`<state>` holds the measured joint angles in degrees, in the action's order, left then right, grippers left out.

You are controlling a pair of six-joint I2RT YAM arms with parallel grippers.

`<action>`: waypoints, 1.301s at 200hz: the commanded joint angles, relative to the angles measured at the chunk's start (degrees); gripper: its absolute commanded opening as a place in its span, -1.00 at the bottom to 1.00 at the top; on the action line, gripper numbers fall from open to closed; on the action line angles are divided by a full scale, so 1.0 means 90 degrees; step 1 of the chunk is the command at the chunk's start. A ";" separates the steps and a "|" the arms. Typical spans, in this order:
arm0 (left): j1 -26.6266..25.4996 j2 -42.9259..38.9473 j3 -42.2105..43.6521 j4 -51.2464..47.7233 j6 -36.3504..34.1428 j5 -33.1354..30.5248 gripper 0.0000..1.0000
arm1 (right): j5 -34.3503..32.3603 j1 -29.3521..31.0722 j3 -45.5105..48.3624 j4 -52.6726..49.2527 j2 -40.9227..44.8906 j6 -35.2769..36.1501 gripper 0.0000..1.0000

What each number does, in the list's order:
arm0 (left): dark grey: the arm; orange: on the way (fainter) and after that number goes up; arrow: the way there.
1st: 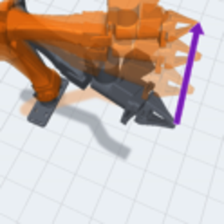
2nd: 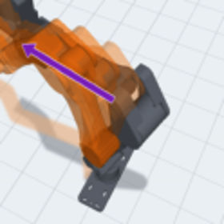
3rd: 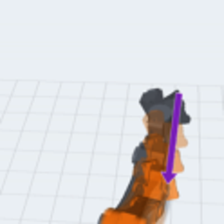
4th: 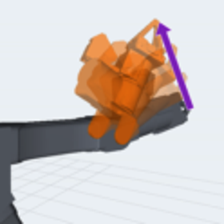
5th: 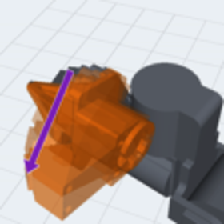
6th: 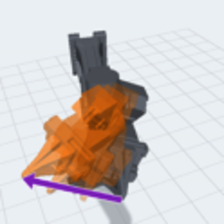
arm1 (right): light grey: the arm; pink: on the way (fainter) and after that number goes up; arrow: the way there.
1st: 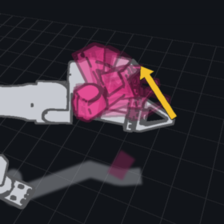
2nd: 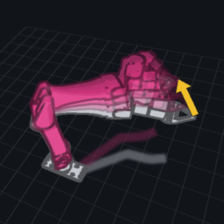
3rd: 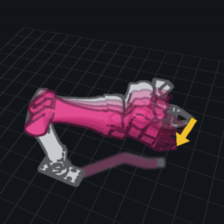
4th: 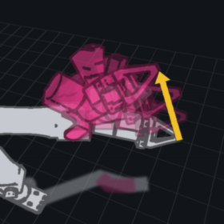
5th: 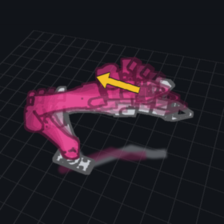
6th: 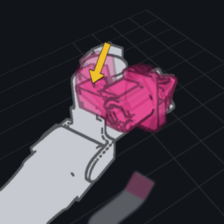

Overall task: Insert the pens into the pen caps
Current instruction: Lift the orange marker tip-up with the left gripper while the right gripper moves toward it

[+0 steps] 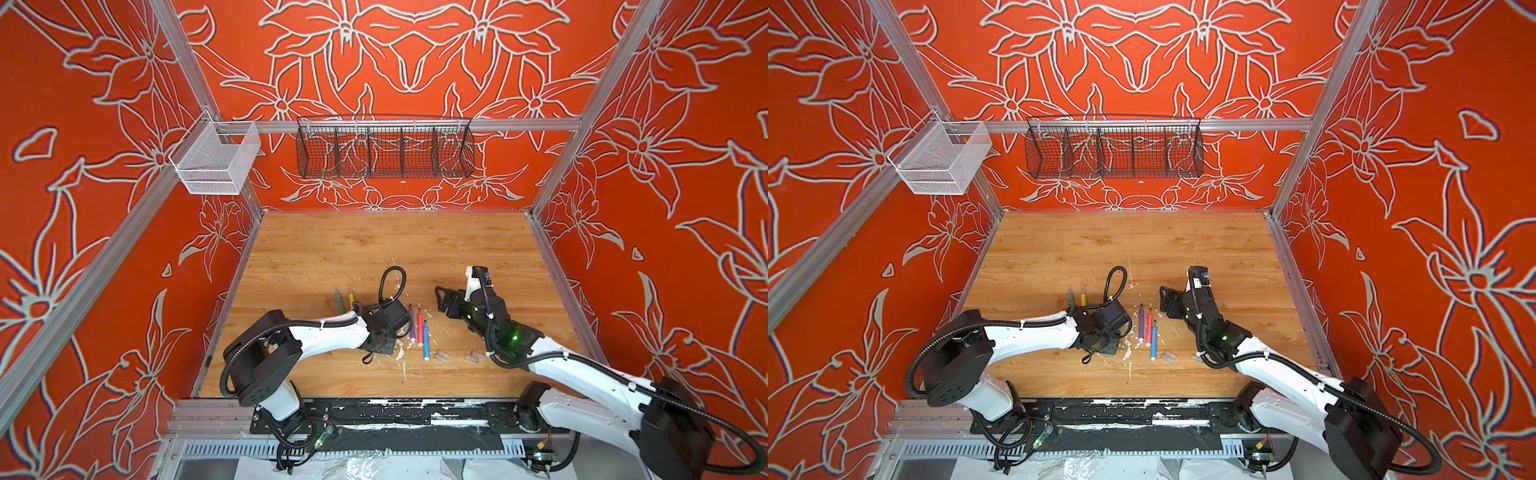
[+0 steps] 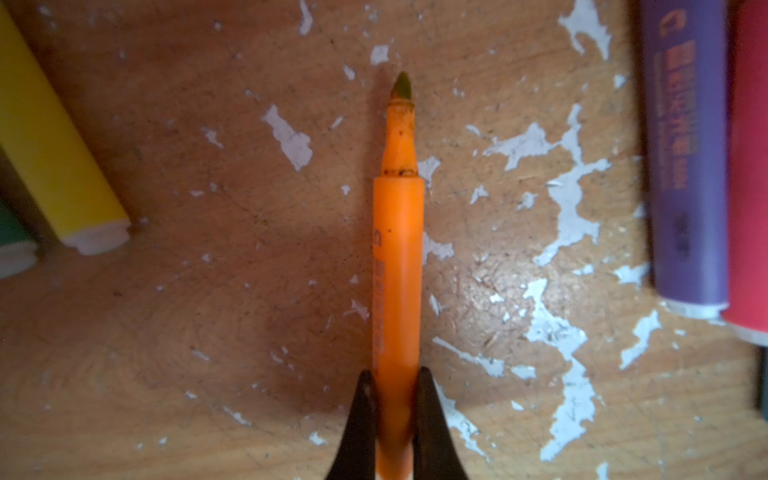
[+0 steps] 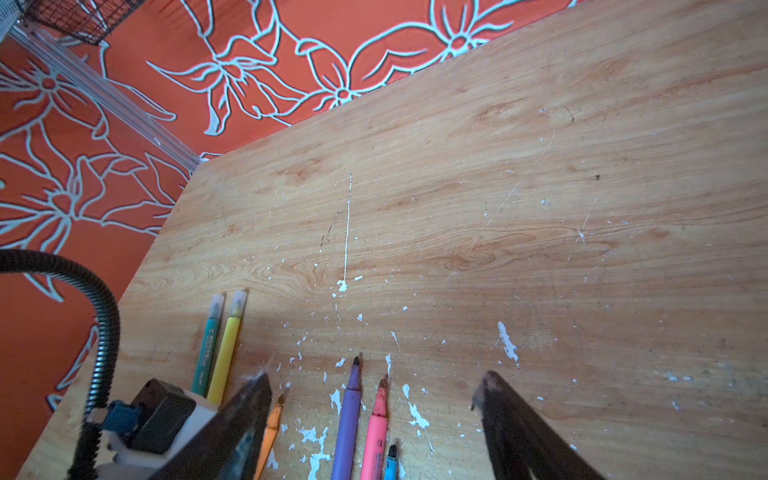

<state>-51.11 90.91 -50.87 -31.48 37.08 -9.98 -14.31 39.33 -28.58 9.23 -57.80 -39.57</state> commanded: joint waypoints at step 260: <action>0.1177 -0.1610 0.0758 0.4061 -0.2311 0.2046 -1.00 | 0.3067 -0.0151 -0.0085 0.1855 -0.0506 0.0231 0.58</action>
<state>-40.58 76.29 -43.90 2.35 17.52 5.37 11.07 37.67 -28.14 23.75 -61.84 -37.74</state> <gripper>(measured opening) 0.093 0.794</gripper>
